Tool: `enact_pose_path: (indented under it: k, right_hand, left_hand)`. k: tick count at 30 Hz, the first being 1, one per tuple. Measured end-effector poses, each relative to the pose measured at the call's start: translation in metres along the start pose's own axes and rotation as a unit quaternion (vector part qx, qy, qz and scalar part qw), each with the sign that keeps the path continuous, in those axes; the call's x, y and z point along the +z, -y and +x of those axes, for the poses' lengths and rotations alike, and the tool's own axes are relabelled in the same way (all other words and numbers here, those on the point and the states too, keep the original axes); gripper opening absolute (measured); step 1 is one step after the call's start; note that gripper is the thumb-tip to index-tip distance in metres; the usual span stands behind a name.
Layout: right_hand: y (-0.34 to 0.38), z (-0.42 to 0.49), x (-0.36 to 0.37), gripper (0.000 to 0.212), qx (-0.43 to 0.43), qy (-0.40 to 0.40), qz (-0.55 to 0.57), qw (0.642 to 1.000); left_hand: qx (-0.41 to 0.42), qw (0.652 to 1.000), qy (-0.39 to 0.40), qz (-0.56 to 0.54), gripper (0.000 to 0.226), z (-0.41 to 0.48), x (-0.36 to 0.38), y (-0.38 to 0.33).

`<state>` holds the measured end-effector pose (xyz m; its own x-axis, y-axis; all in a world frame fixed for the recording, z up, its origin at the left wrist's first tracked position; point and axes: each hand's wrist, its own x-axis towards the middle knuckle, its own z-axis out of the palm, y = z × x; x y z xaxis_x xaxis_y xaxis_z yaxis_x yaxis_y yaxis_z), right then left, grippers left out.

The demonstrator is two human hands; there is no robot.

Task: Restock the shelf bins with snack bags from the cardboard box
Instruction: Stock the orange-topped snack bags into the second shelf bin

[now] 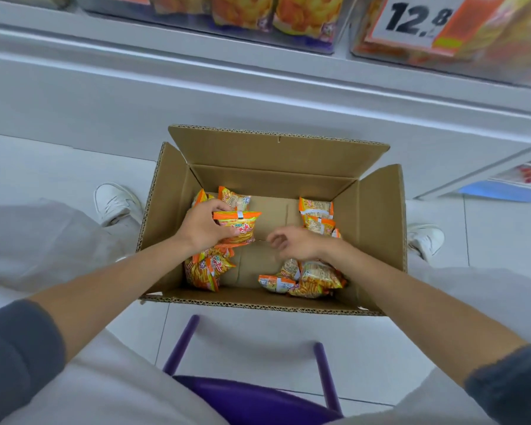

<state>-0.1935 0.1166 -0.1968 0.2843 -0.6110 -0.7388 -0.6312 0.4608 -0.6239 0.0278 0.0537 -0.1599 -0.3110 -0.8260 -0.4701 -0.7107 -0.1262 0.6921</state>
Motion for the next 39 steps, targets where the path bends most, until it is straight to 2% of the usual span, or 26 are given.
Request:
enact_pose_path:
  k: [5, 8, 10, 13, 15, 17, 21, 25, 29, 31, 36, 39]
  right_hand:
    - [-0.026, 0.032, 0.038, 0.066, 0.031, 0.111, -0.262, 0.958]
    - [-0.036, 0.042, 0.05, 0.044, 0.008, 0.117, -0.345, 0.931]
    - [-0.04, 0.044, 0.051, 0.031, -0.007, 0.105, -0.354, 0.929]
    - [-0.035, 0.039, 0.035, 0.026, -0.025, 0.057, -0.271, 0.961]
    - [-0.025, 0.029, 0.015, 0.02, -0.042, 0.0, -0.163, 0.986]
    - [-0.009, 0.009, -0.009, 0.018, -0.059, -0.058, -0.058, 0.995]
    - [0.03, -0.038, -0.05, 0.022, -0.06, -0.156, 0.148, 0.975]
    - [0.072, -0.077, -0.075, 0.028, -0.054, -0.19, 0.302, 0.933]
    - [0.109, -0.121, -0.093, 0.009, -0.081, -0.18, 0.374, 0.906]
    - [0.119, -0.145, -0.103, 0.014, -0.107, -0.182, 0.395, 0.894]
    - [0.129, -0.19, -0.116, 0.025, -0.137, -0.266, 0.283, 0.911]
    - [0.134, -0.212, -0.121, 0.036, -0.133, -0.331, 0.185, 0.916]
  left_hand:
    - [-0.015, 1.0, 0.014, -0.018, 0.048, -0.003, 0.006, 0.01]
    - [-0.031, 0.998, 0.034, -0.034, 0.049, -0.003, 0.006, 0.017]
    - [-0.037, 0.997, 0.036, -0.049, 0.05, -0.002, 0.005, 0.02]
    - [-0.038, 0.997, 0.02, -0.061, 0.051, -0.001, 0.005, 0.016]
    - [-0.042, 0.997, 0.009, -0.071, 0.05, 0.001, 0.004, 0.012]
    - [-0.041, 0.995, -0.01, -0.085, 0.047, 0.001, 0.0, 0.005]
    - [0.007, 0.994, -0.02, -0.107, 0.034, -0.001, -0.011, -0.023]
    - [0.069, 0.986, 0.02, -0.15, 0.038, -0.014, -0.013, -0.07]
    - [0.099, 0.979, 0.015, -0.18, 0.039, -0.031, -0.015, -0.116]
    - [0.092, 0.975, 0.025, -0.201, 0.04, -0.038, -0.02, -0.136]
    - [0.083, 0.97, 0.026, -0.228, 0.061, -0.052, -0.033, -0.181]
    - [0.096, 0.967, 0.022, -0.234, 0.058, -0.06, -0.033, -0.208]
